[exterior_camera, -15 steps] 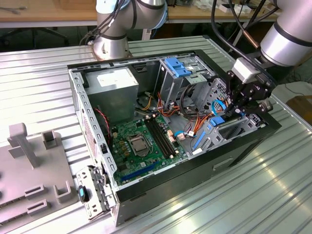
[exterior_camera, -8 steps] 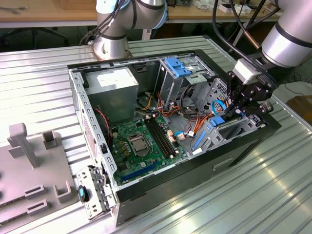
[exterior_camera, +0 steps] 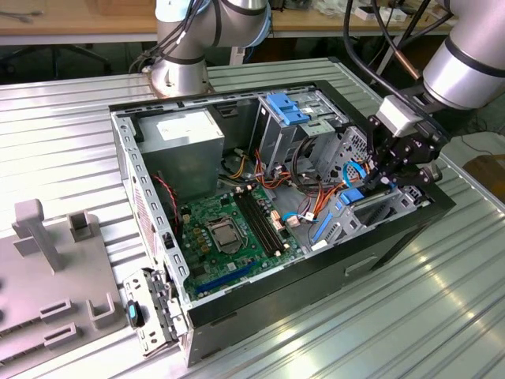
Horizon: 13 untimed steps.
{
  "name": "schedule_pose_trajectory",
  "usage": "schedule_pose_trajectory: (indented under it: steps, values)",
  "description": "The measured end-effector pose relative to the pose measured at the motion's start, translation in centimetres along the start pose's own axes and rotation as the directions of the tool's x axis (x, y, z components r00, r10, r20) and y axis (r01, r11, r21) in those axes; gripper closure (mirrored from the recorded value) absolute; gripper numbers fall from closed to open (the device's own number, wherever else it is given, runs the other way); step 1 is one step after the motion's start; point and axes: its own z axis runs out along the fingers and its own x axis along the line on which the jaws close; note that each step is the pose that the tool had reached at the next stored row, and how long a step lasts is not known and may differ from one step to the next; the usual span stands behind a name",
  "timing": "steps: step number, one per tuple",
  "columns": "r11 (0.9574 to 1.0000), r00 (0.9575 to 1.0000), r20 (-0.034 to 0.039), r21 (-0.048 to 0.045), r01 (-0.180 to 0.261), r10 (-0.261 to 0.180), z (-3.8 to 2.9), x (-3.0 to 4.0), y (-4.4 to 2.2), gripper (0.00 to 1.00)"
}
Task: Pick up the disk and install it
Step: 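Insert the second disk wire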
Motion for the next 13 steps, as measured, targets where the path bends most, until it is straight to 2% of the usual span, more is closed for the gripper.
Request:
schedule_pose_trajectory:
  steps: [9, 13]
  values:
    - [1.0000, 1.0000, 0.0071, 0.0001, 0.000, 0.000, 0.05, 0.21, 0.01, 0.84]
    - [1.0000, 1.0000, 0.0075, 0.0001, 0.000, 0.000, 0.07, 0.23, 0.00, 0.84]
